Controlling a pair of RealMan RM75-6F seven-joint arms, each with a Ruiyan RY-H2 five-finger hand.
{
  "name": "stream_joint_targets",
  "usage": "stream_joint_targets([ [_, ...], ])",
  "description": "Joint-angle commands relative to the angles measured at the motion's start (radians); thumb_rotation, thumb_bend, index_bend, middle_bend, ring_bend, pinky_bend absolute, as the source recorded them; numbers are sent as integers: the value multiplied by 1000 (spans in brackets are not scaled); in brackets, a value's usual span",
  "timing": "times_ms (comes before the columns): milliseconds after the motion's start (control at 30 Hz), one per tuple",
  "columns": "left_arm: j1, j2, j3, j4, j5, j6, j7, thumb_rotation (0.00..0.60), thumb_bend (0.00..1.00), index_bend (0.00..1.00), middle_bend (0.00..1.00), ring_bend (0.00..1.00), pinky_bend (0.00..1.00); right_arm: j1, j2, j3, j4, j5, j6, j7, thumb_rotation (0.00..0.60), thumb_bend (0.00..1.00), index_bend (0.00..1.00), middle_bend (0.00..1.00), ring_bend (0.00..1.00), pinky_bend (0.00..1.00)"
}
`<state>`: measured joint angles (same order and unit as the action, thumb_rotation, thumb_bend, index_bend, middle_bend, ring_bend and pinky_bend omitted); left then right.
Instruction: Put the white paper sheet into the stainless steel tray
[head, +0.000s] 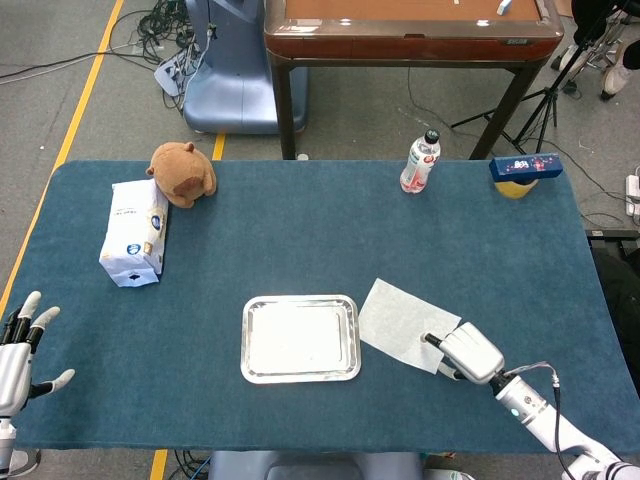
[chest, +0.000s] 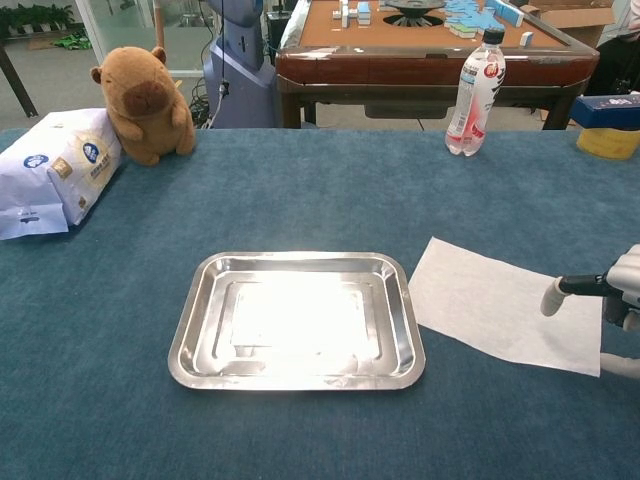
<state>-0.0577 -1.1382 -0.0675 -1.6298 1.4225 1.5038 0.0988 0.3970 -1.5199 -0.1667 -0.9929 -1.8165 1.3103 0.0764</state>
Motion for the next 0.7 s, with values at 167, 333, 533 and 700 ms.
stream_joint_targets([
  [167, 1, 1, 0, -2, -2, 0, 0, 600, 0, 180, 0, 0, 319, 0, -1, -1, -5, 5, -3, 8, 600, 306, 391, 1000, 1000, 1000],
  [333, 1, 2, -1, -3, -2, 0, 0, 600, 0, 180, 0, 0, 319, -1, -3, -2, -5, 8, -5, 11, 600, 323, 413, 1000, 1000, 1000],
  [533, 1, 3, 0, -3, -2, 0, 0, 600, 0, 180, 0, 0, 320, -1, -3, -1, -8, 11, -6, 13, 600, 330, 450, 1000, 1000, 1000],
  [700, 2, 3, -1, -4, -2, 1, 0, 600, 0, 180, 0, 0, 319, -1, -4, -2, -10, 13, -7, 14, 600, 331, 469, 1000, 1000, 1000],
])
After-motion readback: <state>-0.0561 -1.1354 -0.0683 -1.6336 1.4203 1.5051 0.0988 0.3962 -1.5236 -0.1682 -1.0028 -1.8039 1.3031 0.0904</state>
